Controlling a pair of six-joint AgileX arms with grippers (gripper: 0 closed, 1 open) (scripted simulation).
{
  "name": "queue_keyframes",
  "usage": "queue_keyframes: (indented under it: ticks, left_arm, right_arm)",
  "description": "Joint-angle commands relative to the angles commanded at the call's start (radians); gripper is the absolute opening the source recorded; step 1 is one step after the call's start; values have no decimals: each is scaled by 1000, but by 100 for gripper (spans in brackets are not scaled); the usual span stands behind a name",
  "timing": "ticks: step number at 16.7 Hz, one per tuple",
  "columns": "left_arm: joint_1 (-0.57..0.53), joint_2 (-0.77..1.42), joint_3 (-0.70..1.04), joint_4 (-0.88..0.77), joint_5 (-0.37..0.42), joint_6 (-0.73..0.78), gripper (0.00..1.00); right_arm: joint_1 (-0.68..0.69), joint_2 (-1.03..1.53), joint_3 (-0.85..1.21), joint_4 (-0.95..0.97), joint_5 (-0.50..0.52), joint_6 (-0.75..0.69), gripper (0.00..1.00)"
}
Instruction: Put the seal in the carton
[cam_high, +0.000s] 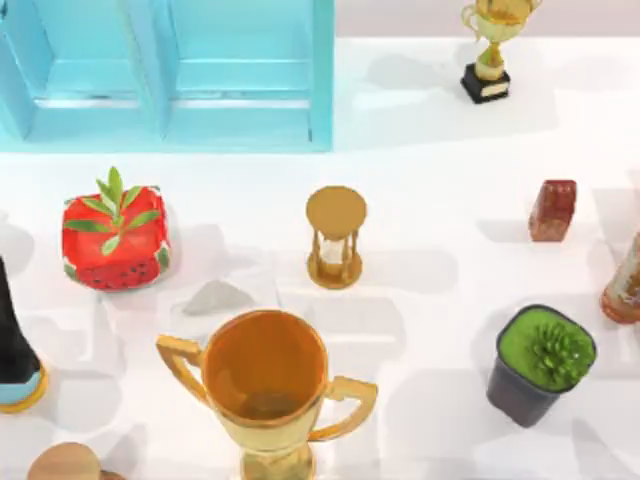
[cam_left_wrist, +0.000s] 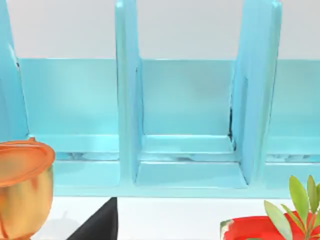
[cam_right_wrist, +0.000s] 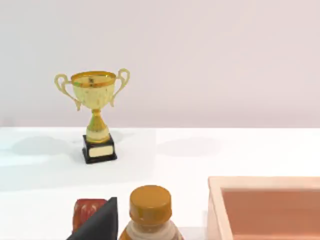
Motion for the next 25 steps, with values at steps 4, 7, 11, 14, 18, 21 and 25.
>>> queue_keyframes:
  ticks: [4, 7, 11, 14, 18, 21, 25]
  left_arm:
    - [0, 0, 0, 0, 0, 0, 100]
    - [0, 0, 0, 0, 0, 0, 100]
    - [0, 0, 0, 0, 0, 0, 100]
    - [0, 0, 0, 0, 0, 0, 100]
    - [0, 0, 0, 0, 0, 0, 100]
    - [0, 0, 0, 0, 0, 0, 100]
    - [0, 0, 0, 0, 0, 0, 100]
  right_arm:
    - [4, 30, 30, -24, 0, 4, 100]
    - [17, 156, 154, -118, 0, 18, 100]
    - [45, 462, 445, -320, 1, 49, 100]
    - [72, 767, 728, -509, 2, 78, 100]
    - [110, 1223, 1144, -780, 2, 120, 100]
    - [137, 1558, 1449, -976, 3, 150, 100]
    - [168, 1935, 1797, -1198, 3, 185, 100]
